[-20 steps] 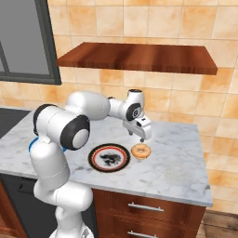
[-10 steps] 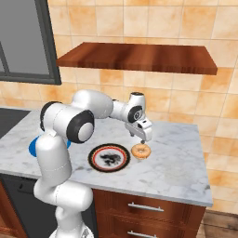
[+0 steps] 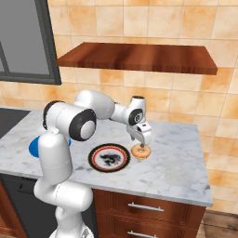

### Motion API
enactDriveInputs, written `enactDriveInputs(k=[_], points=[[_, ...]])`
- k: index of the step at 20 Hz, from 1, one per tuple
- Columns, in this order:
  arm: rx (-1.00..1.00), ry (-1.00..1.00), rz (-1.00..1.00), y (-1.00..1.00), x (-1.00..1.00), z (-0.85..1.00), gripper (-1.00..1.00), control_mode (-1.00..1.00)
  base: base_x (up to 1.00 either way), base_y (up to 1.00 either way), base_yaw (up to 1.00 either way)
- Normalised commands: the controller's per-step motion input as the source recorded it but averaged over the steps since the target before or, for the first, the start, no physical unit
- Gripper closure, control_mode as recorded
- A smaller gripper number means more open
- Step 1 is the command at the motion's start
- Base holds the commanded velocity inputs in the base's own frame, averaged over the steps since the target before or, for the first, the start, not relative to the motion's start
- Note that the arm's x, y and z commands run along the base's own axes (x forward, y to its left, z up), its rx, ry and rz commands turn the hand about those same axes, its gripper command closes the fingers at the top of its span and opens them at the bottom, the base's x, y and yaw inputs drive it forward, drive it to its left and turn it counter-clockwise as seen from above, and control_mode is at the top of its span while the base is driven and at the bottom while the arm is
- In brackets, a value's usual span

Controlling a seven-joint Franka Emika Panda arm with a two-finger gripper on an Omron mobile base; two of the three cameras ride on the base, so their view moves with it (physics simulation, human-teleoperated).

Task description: Place the pastries on the plates.

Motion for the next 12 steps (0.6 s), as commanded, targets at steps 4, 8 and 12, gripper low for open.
enactDriveInputs(k=[4, 8, 12], points=[[0.00, 0.02, -0.08, 0.00, -0.15, -0.14, -1.00, -1.00, 0.00, 0.00, 0.00], [0.00, 0.00, -0.04, -0.01, -0.06, -0.17, -1.00, -1.00, 0.00, 0.00, 0.00], [0.00, 0.00, 0.00, 0.00, 0.00, -0.16, -1.00, -1.00, 0.00, 0.00, 0.00]])
